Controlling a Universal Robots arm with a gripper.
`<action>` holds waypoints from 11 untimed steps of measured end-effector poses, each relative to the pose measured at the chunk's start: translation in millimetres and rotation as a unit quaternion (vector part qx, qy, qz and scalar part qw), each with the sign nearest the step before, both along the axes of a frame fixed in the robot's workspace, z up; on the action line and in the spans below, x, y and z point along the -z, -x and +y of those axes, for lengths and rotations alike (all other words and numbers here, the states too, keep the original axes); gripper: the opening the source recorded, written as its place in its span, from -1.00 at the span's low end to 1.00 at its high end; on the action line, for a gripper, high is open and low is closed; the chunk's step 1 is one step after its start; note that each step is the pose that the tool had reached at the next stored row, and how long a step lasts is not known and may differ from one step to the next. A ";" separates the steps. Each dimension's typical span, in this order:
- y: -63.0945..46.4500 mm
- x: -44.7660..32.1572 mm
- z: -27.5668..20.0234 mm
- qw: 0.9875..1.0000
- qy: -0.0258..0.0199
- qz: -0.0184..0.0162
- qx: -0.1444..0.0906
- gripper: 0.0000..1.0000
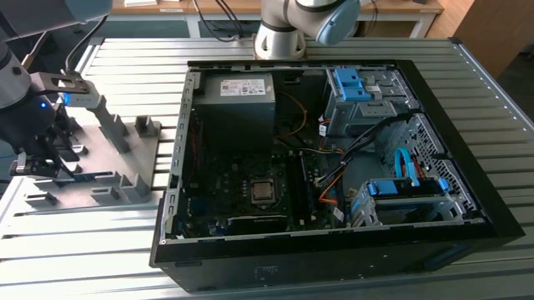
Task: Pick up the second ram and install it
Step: 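Pick up the second ram and move it above second insertion slot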
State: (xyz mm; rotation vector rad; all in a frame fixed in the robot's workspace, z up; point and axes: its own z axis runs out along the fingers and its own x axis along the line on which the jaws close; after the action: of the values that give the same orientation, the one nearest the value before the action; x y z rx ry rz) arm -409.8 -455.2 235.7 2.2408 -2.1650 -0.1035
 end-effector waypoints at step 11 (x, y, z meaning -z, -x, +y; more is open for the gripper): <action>0.8 9.2 0.0 1.000 0.000 0.000 0.000 -0.18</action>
State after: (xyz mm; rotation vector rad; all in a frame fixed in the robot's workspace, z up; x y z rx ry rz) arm -410.5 -455.1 226.5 2.2405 -2.1649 -0.1035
